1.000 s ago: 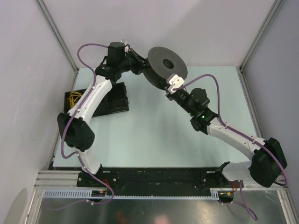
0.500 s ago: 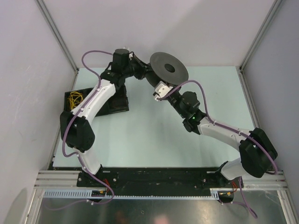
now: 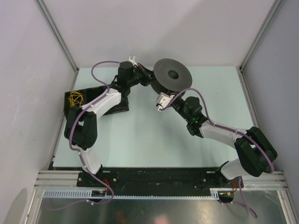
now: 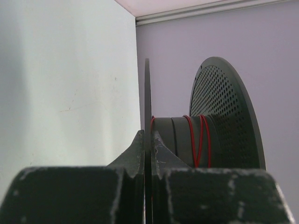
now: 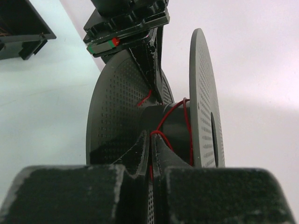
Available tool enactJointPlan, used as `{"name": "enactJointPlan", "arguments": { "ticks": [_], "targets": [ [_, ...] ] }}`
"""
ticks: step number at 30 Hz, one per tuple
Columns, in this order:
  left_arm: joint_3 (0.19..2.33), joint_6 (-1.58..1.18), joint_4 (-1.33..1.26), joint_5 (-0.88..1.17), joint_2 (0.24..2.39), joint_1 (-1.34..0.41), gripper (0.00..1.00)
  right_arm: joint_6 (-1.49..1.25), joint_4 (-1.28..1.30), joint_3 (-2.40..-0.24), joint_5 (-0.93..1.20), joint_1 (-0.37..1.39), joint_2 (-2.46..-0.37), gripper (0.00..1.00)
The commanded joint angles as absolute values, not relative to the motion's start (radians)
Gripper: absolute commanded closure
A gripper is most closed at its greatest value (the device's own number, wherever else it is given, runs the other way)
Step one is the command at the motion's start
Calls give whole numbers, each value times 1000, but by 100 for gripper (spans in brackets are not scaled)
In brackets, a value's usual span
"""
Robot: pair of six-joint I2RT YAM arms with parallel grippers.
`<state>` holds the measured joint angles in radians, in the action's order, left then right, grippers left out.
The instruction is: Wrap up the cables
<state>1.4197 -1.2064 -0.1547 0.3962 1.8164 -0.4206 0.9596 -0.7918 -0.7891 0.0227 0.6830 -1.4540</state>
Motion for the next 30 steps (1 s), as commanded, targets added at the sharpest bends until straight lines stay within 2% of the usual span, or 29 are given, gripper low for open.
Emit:
{"name": "enactJointPlan", "arguments": {
  "ticks": [1, 14, 30],
  "targets": [
    [1377, -1213, -371, 516, 1801, -481, 100, 1026, -910, -780, 131, 703, -1460, 100],
    [1206, -1224, -599, 550, 1702, -506, 100, 1138, -972, -688, 189, 713, -1420, 100],
    [1164, -1173, -647, 539, 1641, -546, 100, 1192, -997, -664, 214, 711, -1404, 100]
  ]
}}
